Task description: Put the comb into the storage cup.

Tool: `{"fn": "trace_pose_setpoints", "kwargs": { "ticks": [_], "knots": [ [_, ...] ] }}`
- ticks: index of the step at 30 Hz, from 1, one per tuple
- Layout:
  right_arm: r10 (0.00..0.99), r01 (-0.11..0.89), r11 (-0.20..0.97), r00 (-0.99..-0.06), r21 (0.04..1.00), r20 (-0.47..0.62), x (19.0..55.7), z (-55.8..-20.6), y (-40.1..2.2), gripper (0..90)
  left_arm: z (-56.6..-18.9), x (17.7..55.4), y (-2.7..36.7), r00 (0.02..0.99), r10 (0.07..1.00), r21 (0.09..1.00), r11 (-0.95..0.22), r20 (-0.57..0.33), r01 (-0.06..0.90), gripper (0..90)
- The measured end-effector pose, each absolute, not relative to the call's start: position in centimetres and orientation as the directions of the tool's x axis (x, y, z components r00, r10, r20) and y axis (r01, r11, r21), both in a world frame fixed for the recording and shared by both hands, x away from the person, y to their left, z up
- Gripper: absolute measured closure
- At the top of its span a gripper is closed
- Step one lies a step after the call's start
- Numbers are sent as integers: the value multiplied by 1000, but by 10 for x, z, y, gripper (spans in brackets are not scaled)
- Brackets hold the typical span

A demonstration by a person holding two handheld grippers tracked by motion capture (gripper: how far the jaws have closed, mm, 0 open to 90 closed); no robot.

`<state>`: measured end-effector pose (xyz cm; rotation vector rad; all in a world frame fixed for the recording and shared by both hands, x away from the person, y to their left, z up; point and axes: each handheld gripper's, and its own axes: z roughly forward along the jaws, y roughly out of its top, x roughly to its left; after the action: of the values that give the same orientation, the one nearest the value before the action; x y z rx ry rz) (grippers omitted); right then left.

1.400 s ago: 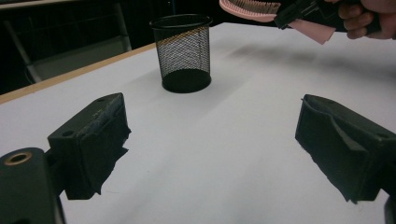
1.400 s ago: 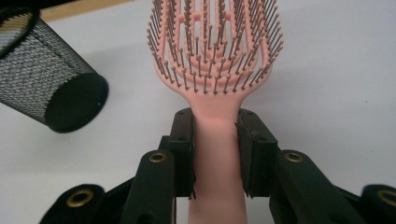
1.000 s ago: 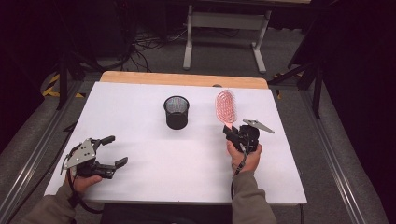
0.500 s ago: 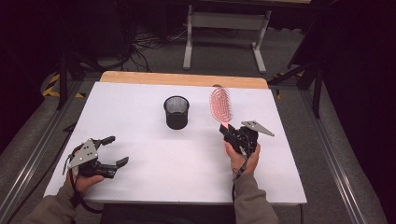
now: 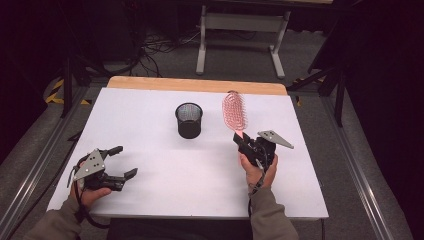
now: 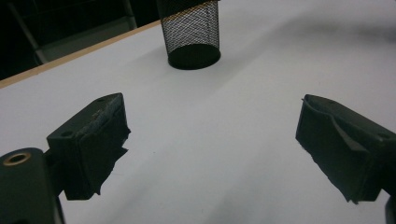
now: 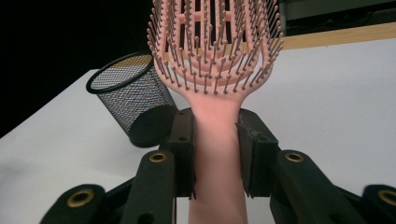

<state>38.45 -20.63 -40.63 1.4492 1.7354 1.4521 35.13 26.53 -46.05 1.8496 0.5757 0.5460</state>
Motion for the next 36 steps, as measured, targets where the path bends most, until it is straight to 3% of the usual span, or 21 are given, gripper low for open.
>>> {"fn": "trace_pose_setpoints", "kwargs": {
  "ticks": [17, 36],
  "knots": [
    [880, 354, -99, -404, 930, 248, 377, -389, -202, 701, -461, 352, 264, 764, 635, 933, -331, 112, 139, 108],
    [870, 259, -104, -445, 960, 214, 378, -376, -200, 700, -441, 371, 254, 755, 650, 954, -272, 87, 124, 108]
  ]
}}
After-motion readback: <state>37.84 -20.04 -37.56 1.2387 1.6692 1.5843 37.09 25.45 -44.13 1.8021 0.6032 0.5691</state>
